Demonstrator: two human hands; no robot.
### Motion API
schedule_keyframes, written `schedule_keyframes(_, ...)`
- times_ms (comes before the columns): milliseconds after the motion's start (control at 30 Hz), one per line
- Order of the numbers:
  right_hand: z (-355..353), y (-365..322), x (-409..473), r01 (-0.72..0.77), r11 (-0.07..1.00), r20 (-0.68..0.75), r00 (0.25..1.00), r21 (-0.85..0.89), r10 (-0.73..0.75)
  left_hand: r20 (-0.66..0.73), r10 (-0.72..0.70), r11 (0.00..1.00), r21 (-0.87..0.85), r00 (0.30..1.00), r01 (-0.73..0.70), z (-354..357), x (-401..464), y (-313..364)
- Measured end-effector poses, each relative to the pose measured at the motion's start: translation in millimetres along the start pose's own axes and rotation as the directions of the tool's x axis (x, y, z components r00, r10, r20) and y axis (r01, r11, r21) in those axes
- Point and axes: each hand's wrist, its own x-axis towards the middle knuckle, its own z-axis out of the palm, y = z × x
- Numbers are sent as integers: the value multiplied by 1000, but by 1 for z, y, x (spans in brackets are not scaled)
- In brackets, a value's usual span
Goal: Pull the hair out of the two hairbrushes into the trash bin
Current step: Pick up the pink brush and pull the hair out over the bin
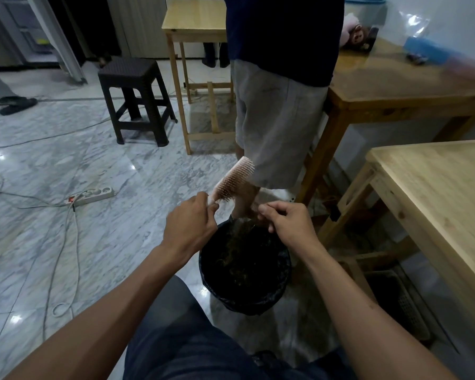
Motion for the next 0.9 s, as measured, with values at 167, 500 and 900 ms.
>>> schedule_keyframes(167,-6,9,-9,-33,998,-15,999,-56,32,-8,-59,998,-13,998,59,3,2,-1)
schedule_keyframes(500,-17,-12,-3,-64,990,69,995,-127,73,19,89,991,100,996,-91,9,-9,1)
schedule_keyframes(900,-14,-8,0,-105,982,-167,983,-159,78,31,31,991,127,999,-35,6,-4,-6)
